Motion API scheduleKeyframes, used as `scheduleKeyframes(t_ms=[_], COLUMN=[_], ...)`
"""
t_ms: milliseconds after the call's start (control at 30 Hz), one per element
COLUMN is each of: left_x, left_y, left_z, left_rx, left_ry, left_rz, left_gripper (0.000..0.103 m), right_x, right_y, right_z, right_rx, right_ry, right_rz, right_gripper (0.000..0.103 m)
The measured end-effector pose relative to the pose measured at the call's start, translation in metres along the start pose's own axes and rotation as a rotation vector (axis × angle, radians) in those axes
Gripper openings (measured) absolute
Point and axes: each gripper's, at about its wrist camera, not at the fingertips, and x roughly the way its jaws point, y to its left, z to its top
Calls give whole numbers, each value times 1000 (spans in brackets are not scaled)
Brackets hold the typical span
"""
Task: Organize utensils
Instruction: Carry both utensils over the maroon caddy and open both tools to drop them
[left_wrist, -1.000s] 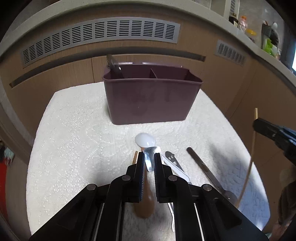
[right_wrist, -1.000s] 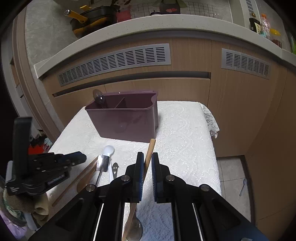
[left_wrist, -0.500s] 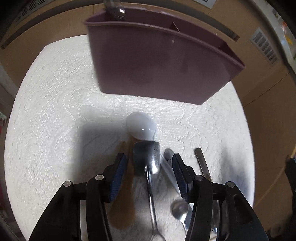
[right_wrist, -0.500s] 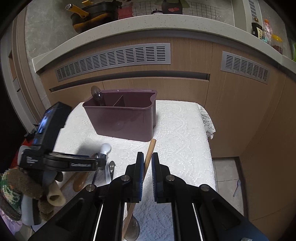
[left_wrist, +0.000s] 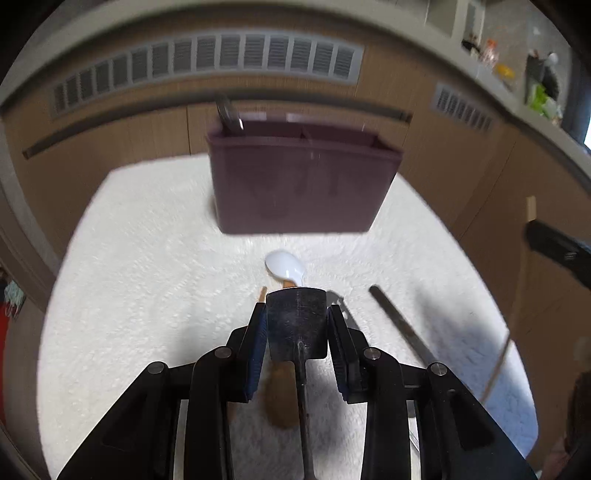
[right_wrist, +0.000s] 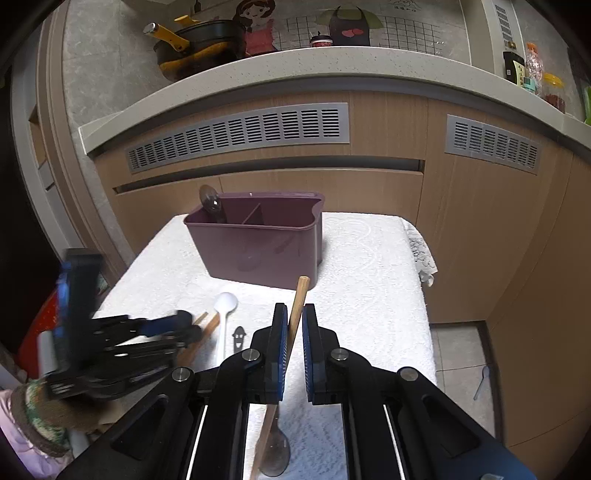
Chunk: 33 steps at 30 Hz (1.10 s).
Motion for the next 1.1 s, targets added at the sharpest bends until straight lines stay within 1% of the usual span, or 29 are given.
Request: scheduleKeyframes(t_ms=[133, 167, 200, 267, 333, 400, 433, 467, 500, 567, 600, 667, 767, 867, 967, 1100], left_x=[-42, -50, -59, -72, -87, -99, -106, -113, -117, -114, -113, -102, -76, -45, -16, 26], left_y=[3, 1, 0, 2, 1, 0, 1, 3, 4, 5, 5, 5, 11, 19, 27, 40], left_z=[3, 9, 18, 49, 81, 117, 136, 148, 162, 182, 190, 203, 221, 232, 230, 220], left_rx=[8, 12, 12, 20, 23, 28, 28, 31, 37, 51, 66, 88, 92, 82, 63, 20], left_ry=[-96, -116, -144, -187, -236, -293, -334, -365, -402, -469, -514, -555, -558, -553, -544, -472], left_rz=[-28, -34, -43, -69, -102, -133, -150, -157, -159, -137, -115, -94, -89, -79, -87, -88], left_gripper=[33, 33, 33, 33, 33, 33, 33, 33, 33, 33, 33, 33, 33, 33, 33, 33], right_x=[-8, -11, -15, -24, -34, -47, -53, -55, -57, -55, -51, -37, -12, 11, 29, 58], right_y=[6, 7, 9, 12, 15, 20, 22, 24, 26, 27, 28, 27, 28, 29, 29, 23], right_z=[3, 6, 11, 23, 44, 76, 90, 103, 120, 144, 155, 174, 190, 192, 188, 179], right_rx=[5, 4, 1, -2, -19, -53, -66, -76, -88, -101, -106, -110, -112, -124, -135, -135], right_ry=[-26, -37, -54, -88, -134, -206, -240, -267, -298, -334, -343, -344, -320, -282, -246, -180], right_rz=[8, 8, 7, 7, 8, -17, -28, -35, -43, -57, -65, -74, -81, -79, -85, -84], right_gripper=[6, 6, 6, 6, 5, 5, 5, 5, 5, 5, 5, 5, 5, 5, 5, 5])
